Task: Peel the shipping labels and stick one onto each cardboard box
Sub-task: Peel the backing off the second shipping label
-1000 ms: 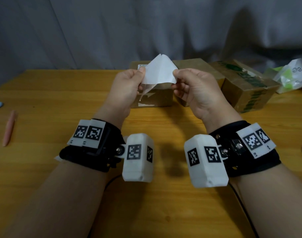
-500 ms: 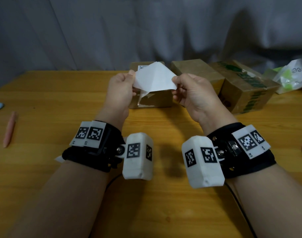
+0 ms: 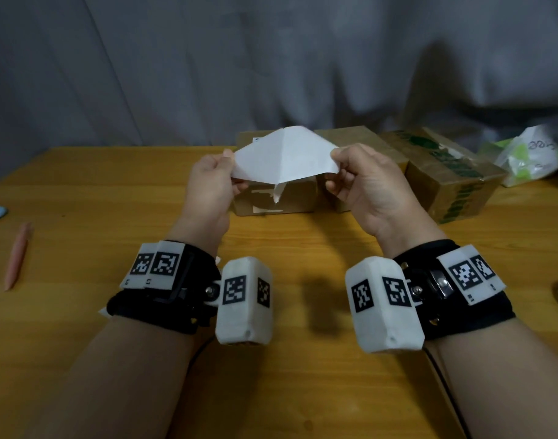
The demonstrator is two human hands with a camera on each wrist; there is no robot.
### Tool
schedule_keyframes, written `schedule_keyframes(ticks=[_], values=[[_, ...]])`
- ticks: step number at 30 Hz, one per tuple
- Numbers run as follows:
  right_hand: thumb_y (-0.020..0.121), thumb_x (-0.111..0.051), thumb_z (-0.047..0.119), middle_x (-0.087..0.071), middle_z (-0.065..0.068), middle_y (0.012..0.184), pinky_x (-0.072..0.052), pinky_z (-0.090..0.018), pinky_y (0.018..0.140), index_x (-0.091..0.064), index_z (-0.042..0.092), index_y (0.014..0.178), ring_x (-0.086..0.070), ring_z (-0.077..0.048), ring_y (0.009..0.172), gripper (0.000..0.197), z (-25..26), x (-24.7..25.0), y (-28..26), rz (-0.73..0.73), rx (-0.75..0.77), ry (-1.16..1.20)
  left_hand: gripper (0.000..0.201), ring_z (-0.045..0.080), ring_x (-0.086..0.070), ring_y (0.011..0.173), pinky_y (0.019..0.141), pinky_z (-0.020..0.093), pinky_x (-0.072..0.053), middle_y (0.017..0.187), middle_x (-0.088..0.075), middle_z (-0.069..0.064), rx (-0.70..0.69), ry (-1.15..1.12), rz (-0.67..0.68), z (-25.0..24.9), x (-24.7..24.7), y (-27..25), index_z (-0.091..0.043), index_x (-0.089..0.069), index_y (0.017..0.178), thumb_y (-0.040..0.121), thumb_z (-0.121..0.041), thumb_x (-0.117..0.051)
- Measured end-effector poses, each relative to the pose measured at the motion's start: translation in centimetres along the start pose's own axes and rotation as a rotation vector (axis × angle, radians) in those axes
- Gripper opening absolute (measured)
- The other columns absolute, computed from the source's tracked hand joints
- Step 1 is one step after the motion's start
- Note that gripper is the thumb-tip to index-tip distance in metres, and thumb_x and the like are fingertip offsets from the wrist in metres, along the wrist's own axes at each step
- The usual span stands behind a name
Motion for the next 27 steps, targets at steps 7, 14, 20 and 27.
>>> schedule_keyframes(ticks=[7, 14, 20, 27], values=[[0.084, -0.045, -0.006, -0.067, -0.011, 0.113, -0.053, -0.025, 0.075, -0.064, 0.013, 0.114, -0.060, -0.020, 0.097, 0.039, 1.2, 0.3, -0.3, 0.156, 0.056, -0.024, 0.022, 0.011, -0.061, 0.077, 0.069, 0.025, -0.056, 0.090, -0.059, 0.006, 0.036, -0.195, 0.279, -1.4, -0.2, -1.0, -0.011, -0.047, 0.107, 0.090, 0.003, -0.050], [0.081, -0.040, -0.014, -0.069, -0.007, 0.100, -0.052, -0.025, 0.075, -0.061, 0.020, 0.111, -0.063, -0.018, 0.095, 0.050, 1.7, -0.4, -0.8, 0.286, 0.114, -0.126, 0.048, 0.005, -0.069, 0.081, 0.066, 0.021, -0.056, 0.094, -0.068, -0.004, -0.012, 0.001, 0.393, -2.3, -0.3, -2.1, -0.016, -0.041, 0.131, 0.087, -0.018, -0.062], [0.078, -0.040, -0.016, -0.070, -0.004, 0.092, -0.049, -0.020, 0.068, -0.068, 0.014, 0.097, -0.062, -0.012, 0.086, 0.046, 1.7, -0.6, -0.9, 0.265, 0.098, -0.122, 0.020, 0.000, -0.065, 0.070, 0.062, 0.015, -0.052, 0.083, -0.070, -0.004, -0.127, 0.169, 0.370, -2.4, -0.2, -2.3, -0.010, -0.065, 0.100, 0.085, -0.023, -0.065], [0.086, -0.055, 0.012, -0.070, -0.004, 0.090, -0.053, -0.023, 0.072, -0.068, 0.006, 0.103, -0.064, -0.012, 0.083, 0.022, 1.6, -0.5, -1.0, 0.247, 0.057, 0.064, 0.026, 0.005, -0.063, 0.080, 0.068, 0.017, -0.052, 0.091, -0.068, -0.004, -0.153, 0.280, 0.338, -2.2, -0.2, -2.1, -0.009, -0.062, 0.107, 0.086, -0.024, -0.063]])
Point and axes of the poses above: each hand's wrist, its own y-axis towards the middle knuckle, its own x-axis out of the back of the hand, z = x × y, the point moved 1 cm from there along y, towards the middle knuckle
